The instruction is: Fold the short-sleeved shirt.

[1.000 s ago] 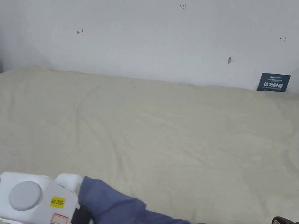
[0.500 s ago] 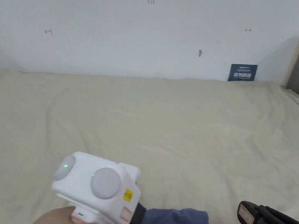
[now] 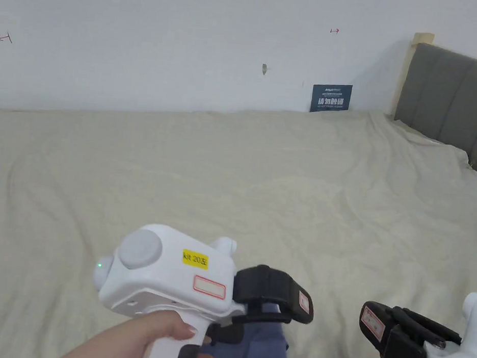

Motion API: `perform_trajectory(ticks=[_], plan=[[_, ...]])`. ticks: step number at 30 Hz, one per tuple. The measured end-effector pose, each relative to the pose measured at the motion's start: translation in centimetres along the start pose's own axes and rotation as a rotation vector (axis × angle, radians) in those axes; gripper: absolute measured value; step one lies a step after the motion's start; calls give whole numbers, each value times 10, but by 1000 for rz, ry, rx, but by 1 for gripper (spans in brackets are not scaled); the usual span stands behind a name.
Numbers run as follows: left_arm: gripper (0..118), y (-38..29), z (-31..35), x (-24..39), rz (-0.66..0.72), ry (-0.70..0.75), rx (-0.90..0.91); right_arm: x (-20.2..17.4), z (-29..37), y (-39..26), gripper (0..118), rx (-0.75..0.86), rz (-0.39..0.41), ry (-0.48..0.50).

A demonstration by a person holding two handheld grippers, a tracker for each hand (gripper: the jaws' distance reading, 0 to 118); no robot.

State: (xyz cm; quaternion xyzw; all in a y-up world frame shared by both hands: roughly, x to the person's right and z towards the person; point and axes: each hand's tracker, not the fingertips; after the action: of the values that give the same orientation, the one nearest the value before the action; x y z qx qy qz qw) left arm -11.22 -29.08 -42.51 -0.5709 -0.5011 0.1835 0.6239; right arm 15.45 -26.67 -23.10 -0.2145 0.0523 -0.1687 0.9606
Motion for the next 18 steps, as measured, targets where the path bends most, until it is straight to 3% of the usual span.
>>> perform_trajectory(ticks=[7,8,9,10,11,12,13,16,18], plan=[[113,-26,57,22,-181,373,143,-5,-2,0,0,6,-2,15],[102,-32,58,23,-219,449,151,-6,-2,0,0,6,1,19],[71,-36,56,24,-248,487,167,-7,-3,-1,0,5,4,20],[50,-36,51,25,-268,487,164,-7,-3,-1,0,3,5,21],[37,-37,41,25,-270,482,147,-7,-4,-2,0,1,6,22],[37,-37,33,24,-274,490,132,-7,-4,-2,0,-1,4,22],[4,-35,19,23,-282,518,99,-7,-4,-3,0,-3,1,23],[0,-21,-21,23,-313,485,45,-6,-3,-4,0,-5,-2,19],[0,-13,-51,21,-327,542,-1,-5,-1,-4,0,-6,-5,16]])
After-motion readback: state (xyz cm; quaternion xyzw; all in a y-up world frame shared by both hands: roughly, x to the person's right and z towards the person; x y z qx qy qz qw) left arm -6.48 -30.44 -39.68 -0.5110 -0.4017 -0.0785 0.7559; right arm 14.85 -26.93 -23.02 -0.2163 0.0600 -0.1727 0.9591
